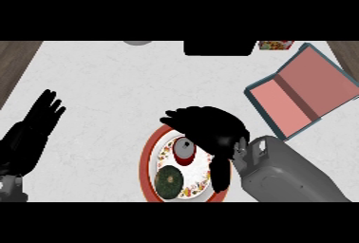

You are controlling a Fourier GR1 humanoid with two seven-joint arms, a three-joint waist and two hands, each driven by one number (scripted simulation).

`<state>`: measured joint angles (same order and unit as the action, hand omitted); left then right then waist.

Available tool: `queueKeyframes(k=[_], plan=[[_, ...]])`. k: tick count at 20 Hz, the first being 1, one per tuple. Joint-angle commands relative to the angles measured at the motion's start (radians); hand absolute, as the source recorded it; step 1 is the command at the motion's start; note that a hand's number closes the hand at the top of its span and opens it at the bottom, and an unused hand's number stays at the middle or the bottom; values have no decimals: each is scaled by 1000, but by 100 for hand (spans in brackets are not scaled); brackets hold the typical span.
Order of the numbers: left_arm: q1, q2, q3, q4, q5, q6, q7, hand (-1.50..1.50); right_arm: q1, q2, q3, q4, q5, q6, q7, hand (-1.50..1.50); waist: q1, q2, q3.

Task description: Pick the can from the plate and place it in the cardboard box

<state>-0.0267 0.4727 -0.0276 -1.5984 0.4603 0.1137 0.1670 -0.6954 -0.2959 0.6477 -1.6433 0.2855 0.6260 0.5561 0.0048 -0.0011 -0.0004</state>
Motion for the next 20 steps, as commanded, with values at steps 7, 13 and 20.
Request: queueKeyframes(k=[7,13,20], plan=[[37,-54,34,-81,-56,-19,44,0,36,73,-76,100,160,82,-119,-150,3,1,0],[36,-76,80,-66,-66,-58,55,0,109,124,-108,-35,206,122,-99,-150,-2,0,0],[-33,-118,72,-1,-120,-65,59,0,87,194,-53,59,376,100,-135,-150,-3,1,0]])
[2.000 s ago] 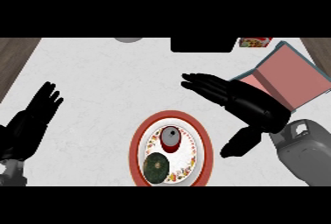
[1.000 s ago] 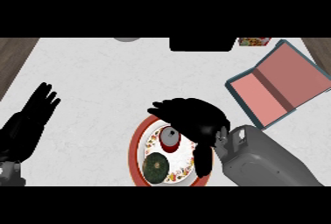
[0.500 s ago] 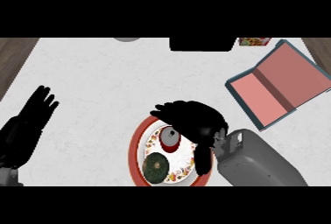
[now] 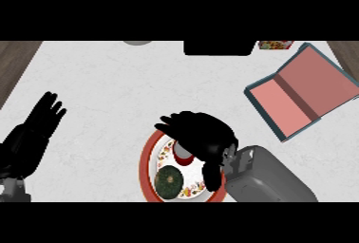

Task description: Pick the can from the plate and place it in the cardboard box

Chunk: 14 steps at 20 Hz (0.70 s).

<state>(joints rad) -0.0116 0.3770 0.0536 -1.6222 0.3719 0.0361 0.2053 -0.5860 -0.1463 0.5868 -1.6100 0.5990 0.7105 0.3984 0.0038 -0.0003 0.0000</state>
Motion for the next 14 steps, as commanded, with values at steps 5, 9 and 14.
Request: queueKeyframes(k=[5,9,14], plan=[[-10,-17,55,-4,-20,-42,24,0,32,82,9,78,146,-13,-42,-150,0,0,0],[59,-61,30,-68,-56,-33,-4,0,71,143,50,9,152,25,75,-150,1,-2,0],[44,-74,48,-12,-89,-60,-31,0,63,88,-32,13,195,98,6,-150,-2,-1,0]])
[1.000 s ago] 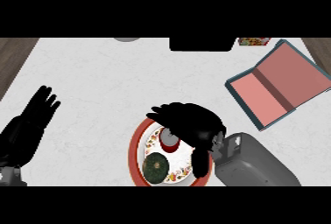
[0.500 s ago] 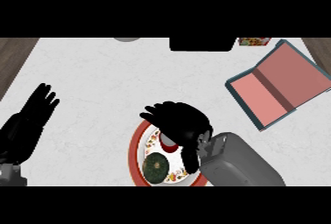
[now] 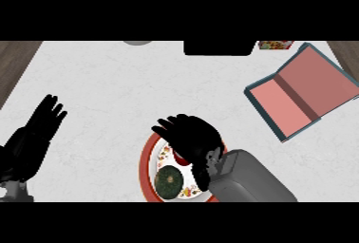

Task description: Pick the can from the plate and place it in the cardboard box

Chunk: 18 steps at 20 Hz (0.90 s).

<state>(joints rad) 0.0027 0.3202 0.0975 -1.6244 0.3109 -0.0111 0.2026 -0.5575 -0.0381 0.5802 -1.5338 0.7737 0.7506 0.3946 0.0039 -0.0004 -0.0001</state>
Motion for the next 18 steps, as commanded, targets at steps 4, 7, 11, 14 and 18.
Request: queueKeyframes(k=[4,7,11,14,18], plan=[[-54,9,60,73,7,-54,17,0,23,0,-30,-6,81,36,-35,-150,-2,0,0],[-71,-39,24,0,-42,9,67,0,37,37,20,30,91,-4,-14,-150,-1,0,0],[-49,-36,51,-2,-31,-36,59,0,40,16,-22,87,153,-2,-111,-150,-1,0,0],[-66,-13,73,8,-39,-48,61,0,37,37,37,141,154,-62,-100,-150,1,1,0],[-9,-65,45,-76,-50,-39,87,0,56,38,37,93,145,-15,-60,-150,1,-1,0]])
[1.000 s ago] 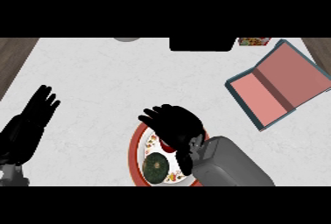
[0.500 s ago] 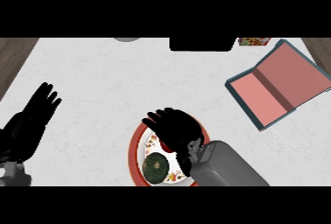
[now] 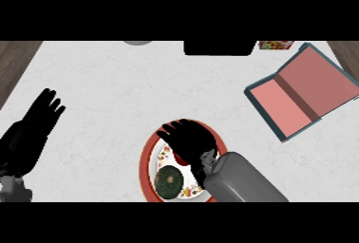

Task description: Pick the can from the plate and place it in the cardboard box

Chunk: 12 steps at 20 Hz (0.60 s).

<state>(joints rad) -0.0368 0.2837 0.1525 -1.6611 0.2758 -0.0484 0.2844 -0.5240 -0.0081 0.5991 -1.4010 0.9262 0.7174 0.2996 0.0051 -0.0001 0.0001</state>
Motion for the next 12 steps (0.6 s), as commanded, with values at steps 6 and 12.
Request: queueKeyframes(k=[6,12], plan=[[4,-9,36,-9,-10,-19,31,0,-51,8,11,150,7,-102,-39,-150,3,1,0],[9,-15,43,-9,-2,-57,32,0,-43,8,7,103,20,-112,-46,150,1,0,0]])
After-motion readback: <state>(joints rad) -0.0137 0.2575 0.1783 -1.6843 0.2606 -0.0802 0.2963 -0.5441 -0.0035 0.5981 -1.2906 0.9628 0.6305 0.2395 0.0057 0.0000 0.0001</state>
